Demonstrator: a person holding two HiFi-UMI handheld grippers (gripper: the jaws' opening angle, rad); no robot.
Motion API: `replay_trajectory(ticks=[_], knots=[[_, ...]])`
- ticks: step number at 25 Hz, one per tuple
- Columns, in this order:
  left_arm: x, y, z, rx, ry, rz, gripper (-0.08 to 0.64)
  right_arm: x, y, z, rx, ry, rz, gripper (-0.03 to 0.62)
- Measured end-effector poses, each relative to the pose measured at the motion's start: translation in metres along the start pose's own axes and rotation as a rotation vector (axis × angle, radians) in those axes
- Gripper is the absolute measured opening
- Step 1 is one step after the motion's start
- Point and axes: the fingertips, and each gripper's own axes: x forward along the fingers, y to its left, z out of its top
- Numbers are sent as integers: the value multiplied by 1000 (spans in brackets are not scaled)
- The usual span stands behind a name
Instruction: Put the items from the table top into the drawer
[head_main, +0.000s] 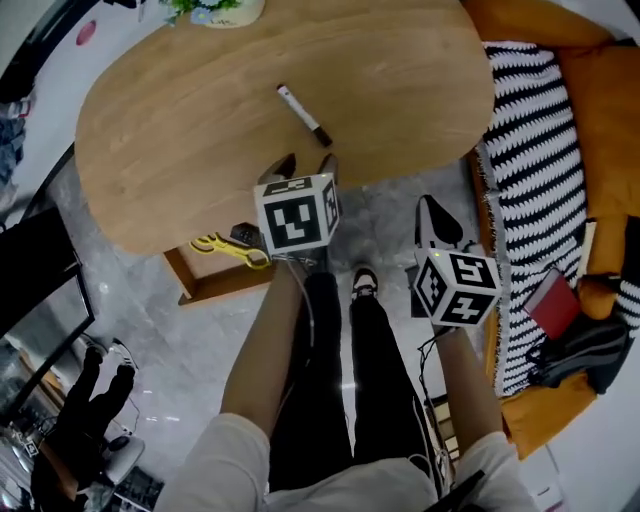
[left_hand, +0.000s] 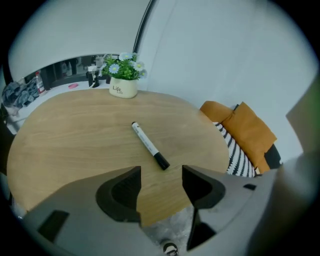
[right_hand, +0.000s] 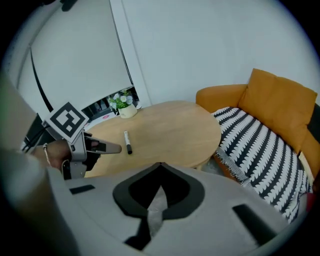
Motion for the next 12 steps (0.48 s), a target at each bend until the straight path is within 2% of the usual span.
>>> replay_trajectory(ticks=[6,12], knots=[[26,-8,26,60,20,15,250,12,-20,4,85,-5,-53,-8],[48,11,43,12,19,79,250,20,-25,6,143,-3,-90,-8]])
